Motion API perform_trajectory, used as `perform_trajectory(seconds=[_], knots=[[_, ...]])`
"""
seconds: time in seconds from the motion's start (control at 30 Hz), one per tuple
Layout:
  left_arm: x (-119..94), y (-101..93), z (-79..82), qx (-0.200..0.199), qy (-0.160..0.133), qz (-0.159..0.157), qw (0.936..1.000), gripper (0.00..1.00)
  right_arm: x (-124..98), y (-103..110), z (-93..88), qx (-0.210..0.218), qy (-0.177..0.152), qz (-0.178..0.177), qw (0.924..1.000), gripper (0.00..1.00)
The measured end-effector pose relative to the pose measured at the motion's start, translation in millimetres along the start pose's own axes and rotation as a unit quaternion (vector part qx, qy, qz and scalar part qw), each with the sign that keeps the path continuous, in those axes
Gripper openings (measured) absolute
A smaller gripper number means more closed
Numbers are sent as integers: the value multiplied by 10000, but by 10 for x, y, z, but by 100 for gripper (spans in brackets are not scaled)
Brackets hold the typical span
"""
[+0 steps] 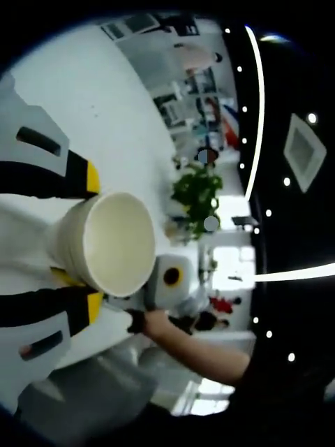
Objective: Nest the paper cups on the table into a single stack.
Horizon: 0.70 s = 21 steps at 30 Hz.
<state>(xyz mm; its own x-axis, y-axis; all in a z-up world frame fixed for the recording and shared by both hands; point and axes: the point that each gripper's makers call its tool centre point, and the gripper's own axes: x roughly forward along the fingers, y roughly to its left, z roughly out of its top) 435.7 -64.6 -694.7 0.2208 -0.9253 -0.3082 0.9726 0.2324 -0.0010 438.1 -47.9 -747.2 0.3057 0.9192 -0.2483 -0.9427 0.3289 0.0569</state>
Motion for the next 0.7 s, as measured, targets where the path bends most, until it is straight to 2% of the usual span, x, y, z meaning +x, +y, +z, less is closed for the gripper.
perform_trajectory(seconds=[0.23, 0.47, 0.7], knots=[[197, 241, 10, 0, 22, -18, 10000, 47, -27, -301, -34, -66, 58, 48, 10000, 38], [395, 536, 13, 111, 121, -45, 9999, 47, 3, -629, -59, -50, -16, -56, 10000, 38], [621, 837, -66, 166, 311, -68, 9994, 47, 37, -1031, -169, -72, -24, -202, 9998, 38]])
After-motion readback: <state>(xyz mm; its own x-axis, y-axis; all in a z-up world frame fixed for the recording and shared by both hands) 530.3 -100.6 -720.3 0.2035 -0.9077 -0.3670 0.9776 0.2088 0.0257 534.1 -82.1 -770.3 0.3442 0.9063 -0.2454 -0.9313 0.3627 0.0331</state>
